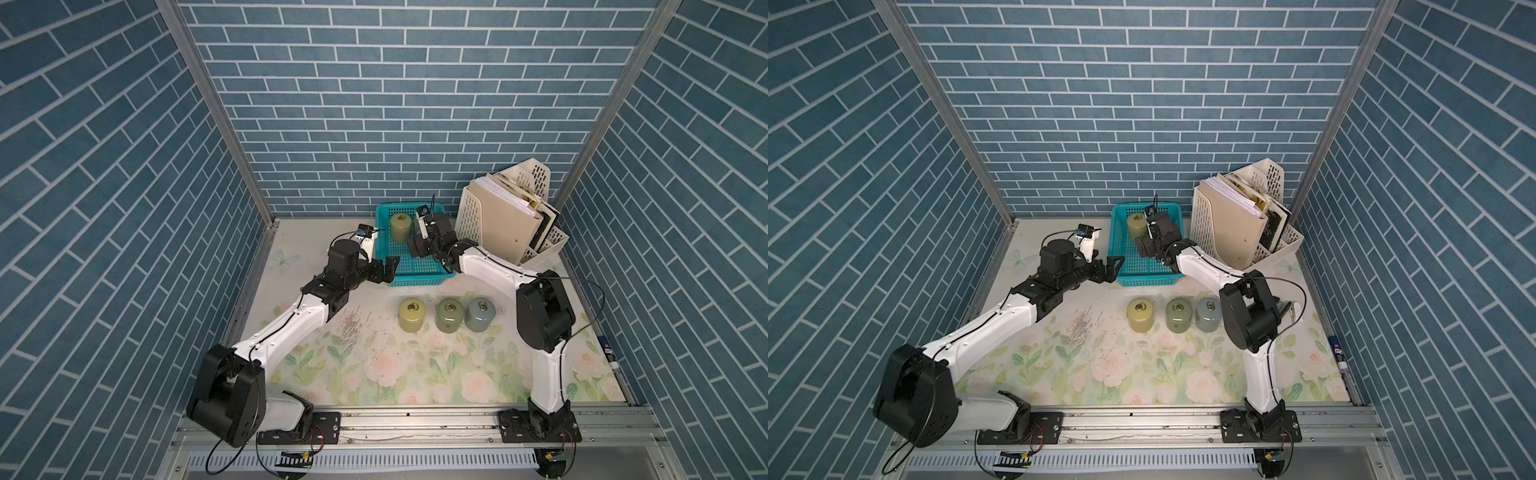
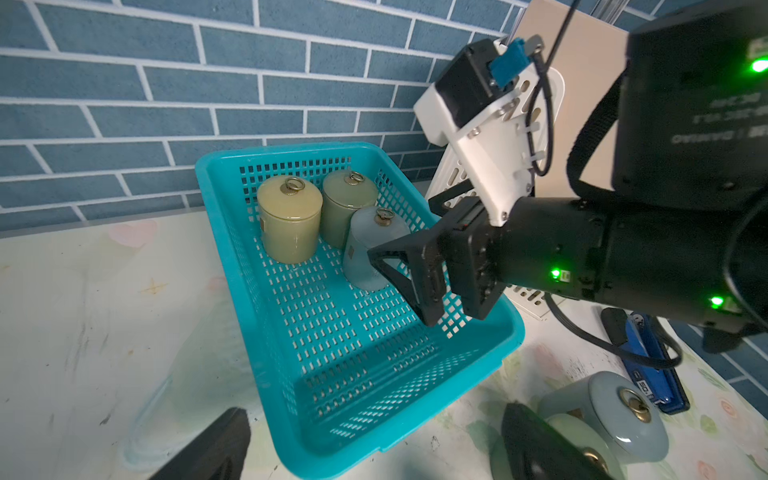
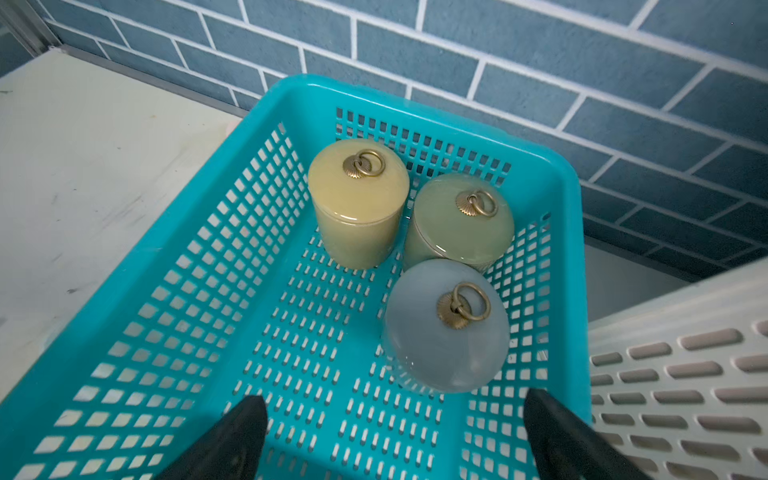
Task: Take the tea canister out of the basket
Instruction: Pick up the tea canister from the basket.
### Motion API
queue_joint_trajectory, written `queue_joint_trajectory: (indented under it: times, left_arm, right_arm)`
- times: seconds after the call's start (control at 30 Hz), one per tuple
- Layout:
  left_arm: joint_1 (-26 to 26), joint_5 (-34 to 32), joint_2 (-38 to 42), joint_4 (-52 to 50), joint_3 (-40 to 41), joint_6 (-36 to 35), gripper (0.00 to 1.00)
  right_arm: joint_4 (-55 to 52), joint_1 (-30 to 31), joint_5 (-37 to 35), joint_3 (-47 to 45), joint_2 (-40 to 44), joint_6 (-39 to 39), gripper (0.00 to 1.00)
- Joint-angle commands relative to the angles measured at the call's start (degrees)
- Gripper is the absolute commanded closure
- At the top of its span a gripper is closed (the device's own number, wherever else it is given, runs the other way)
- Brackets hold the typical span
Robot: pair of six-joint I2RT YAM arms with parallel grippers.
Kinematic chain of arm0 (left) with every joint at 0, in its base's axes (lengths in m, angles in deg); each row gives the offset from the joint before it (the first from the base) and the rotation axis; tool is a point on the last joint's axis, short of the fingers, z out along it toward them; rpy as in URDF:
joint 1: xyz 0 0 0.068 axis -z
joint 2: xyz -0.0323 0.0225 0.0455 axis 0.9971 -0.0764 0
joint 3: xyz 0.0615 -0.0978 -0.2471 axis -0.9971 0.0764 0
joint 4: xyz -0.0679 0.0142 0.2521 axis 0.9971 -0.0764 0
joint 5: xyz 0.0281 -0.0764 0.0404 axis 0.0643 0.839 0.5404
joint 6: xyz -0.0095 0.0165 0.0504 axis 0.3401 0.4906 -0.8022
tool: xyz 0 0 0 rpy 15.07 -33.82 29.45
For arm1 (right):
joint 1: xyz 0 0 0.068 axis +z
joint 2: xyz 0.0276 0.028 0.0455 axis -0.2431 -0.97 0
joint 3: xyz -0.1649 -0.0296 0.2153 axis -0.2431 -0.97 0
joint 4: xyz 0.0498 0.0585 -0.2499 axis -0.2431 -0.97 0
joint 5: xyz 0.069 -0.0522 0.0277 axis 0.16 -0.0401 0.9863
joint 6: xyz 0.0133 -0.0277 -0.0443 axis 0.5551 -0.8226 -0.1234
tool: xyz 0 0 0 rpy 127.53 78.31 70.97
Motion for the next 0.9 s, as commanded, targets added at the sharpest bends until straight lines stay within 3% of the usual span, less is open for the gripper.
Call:
queue_joint_trajectory:
  times: [0.0, 0.43, 0.87]
  left_arm:
    - [0.29, 1.04, -3.46, 2.13, -2.95, -0.19, 0.00]
    - [0.16, 3.74, -13.41, 3.76, -8.23, -0.63, 0.00]
    - [0.19, 4.53, -15.25, 5.16, -6.57, -0.37, 0.00]
  right_arm:
    - [-3.06, -1.11, -0.08, 5.39, -3.54, 1.37, 0.00]
    - [-9.00, -4.19, 2.36, 18.81, -15.07, 0.81, 0.00]
    - [-12.68, -4.75, 4.54, 24.10, -21.33, 1.03, 0.01]
